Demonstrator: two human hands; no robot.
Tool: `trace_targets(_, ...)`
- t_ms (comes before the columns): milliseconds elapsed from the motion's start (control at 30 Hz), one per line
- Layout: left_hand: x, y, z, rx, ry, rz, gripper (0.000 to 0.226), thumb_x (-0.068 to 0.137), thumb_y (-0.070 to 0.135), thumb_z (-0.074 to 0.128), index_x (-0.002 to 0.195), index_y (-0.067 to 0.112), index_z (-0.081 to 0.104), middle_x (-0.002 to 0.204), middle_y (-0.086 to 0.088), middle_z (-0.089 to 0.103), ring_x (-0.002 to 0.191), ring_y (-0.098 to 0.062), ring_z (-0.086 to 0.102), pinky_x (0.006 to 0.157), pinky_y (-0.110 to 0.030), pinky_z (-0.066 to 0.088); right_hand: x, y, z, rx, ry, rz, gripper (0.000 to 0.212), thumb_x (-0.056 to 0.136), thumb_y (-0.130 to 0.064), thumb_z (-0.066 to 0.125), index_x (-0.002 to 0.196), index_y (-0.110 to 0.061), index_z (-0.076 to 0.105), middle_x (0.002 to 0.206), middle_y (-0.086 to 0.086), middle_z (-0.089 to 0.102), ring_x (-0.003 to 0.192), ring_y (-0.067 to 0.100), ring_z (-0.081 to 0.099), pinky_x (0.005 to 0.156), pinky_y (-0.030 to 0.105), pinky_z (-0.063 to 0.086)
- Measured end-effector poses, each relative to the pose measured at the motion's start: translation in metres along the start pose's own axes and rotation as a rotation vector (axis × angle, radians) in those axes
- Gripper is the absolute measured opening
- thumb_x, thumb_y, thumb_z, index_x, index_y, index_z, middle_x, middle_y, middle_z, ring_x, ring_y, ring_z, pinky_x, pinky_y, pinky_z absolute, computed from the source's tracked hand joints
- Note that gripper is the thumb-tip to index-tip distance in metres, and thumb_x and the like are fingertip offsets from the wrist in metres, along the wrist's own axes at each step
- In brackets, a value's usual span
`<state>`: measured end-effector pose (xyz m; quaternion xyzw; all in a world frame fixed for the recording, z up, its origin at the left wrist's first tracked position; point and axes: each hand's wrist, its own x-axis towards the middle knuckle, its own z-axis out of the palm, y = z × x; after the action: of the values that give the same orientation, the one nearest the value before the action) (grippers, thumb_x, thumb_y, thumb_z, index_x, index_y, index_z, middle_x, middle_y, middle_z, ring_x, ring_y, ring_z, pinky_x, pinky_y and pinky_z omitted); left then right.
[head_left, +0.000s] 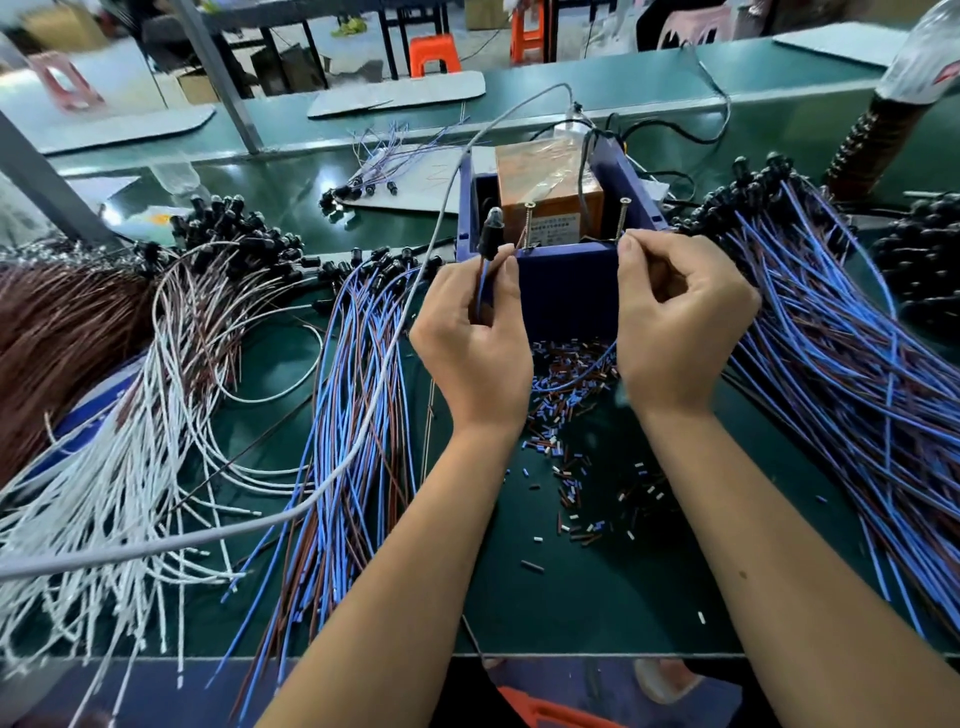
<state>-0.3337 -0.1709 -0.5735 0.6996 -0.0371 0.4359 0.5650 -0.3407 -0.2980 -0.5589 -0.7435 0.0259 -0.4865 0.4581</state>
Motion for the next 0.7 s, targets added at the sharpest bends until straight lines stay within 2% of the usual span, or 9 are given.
trace_targets(167, -0.0003, -0.0003, -0.0001, -0.037, 0.011, -0.056, 0.009, 0.096, 0.008, 0.07, 0.099, 0.006, 0.077, 0.087, -0.003, 0.072, 0.081, -0.009, 0.066, 0.075, -0.019, 0.05, 0.0004, 0.0016, -0.0013, 0.011, -0.015, 0.017, 0.017, 0.099, -0.019, 0.069, 0.097, -0.008, 0.082, 0.084, -0.002, 0.072, 0.074, 0.008, 0.063, 0.072, 0.01, 0.044)
trace_targets(433, -0.0023, 0.001, -0.0015, -0.084, 0.002, -0.114, 0.007, 0.097, 0.006, 0.068, 0.097, 0.004, 0.075, 0.087, -0.005, 0.071, 0.082, -0.011, 0.064, 0.077, -0.02, 0.049, -0.0006, 0.0027, -0.0047, 0.011, -0.026, 0.021, 0.017, 0.099, -0.019, 0.069, 0.098, -0.007, 0.082, 0.083, 0.002, 0.072, 0.072, 0.008, 0.061, 0.07, 0.009, 0.042)
trace_targets(567, -0.0024, 0.0025, -0.0027, -0.081, 0.005, -0.121, 0.007, 0.096, 0.005, 0.068, 0.096, 0.002, 0.075, 0.087, -0.008, 0.071, 0.08, -0.012, 0.063, 0.076, -0.02, 0.048, -0.0004, 0.003, -0.006, 0.011, -0.022, 0.019, 0.017, 0.099, -0.019, 0.069, 0.099, -0.007, 0.082, 0.082, 0.0, 0.069, 0.07, -0.003, 0.057, 0.069, 0.007, 0.039)
trace_targets(700, -0.0033, 0.004, -0.0039, -0.071, -0.001, -0.103, 0.006, 0.096, 0.005, 0.068, 0.095, 0.004, 0.074, 0.087, -0.009, 0.071, 0.081, -0.013, 0.065, 0.077, -0.019, 0.049, -0.0018, 0.0048, -0.0075, 0.034, -0.029, 0.029, 0.017, 0.099, -0.019, 0.07, 0.099, -0.008, 0.082, 0.081, -0.001, 0.068, 0.071, -0.005, 0.056, 0.069, 0.009, 0.04)
